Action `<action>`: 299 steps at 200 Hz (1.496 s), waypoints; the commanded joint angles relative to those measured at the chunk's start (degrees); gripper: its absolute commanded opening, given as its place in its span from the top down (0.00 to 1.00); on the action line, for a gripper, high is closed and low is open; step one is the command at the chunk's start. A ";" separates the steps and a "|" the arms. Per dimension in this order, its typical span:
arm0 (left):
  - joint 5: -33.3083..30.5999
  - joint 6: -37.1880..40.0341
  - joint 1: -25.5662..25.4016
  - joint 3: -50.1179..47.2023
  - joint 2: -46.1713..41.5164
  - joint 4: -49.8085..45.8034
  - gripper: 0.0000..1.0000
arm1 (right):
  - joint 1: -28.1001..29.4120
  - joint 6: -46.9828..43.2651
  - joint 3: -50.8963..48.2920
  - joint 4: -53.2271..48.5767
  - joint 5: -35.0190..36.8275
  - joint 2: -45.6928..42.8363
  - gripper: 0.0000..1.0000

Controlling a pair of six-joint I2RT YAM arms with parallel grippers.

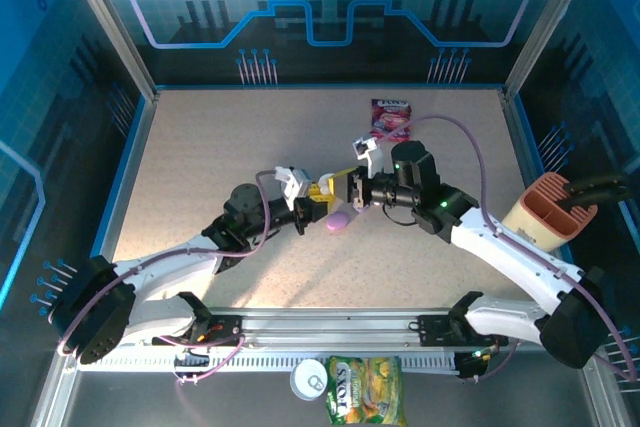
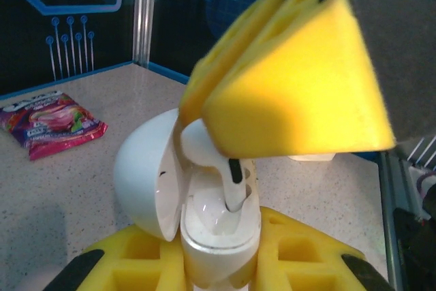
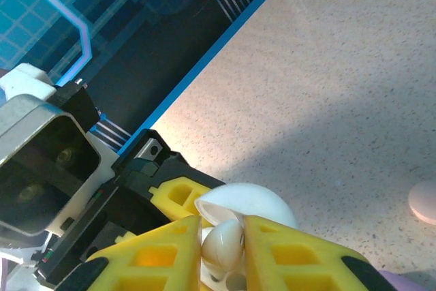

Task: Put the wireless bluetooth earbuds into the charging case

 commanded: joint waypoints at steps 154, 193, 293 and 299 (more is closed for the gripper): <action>2.72 7.66 0.09 -1.84 -2.03 6.73 0.83 | 1.16 -2.75 0.95 -3.05 0.95 -2.16 0.59; 2.16 6.54 0.21 -1.93 -1.38 6.65 0.83 | 1.18 -2.21 0.43 -3.47 2.69 -4.52 0.53; 3.33 5.97 0.45 -1.19 -0.11 7.15 0.83 | 1.18 -1.46 0.54 -5.98 0.81 -4.47 0.94; 3.42 5.97 0.46 -1.17 -0.13 7.08 0.83 | 1.21 -1.48 0.77 -5.94 0.64 -4.26 0.94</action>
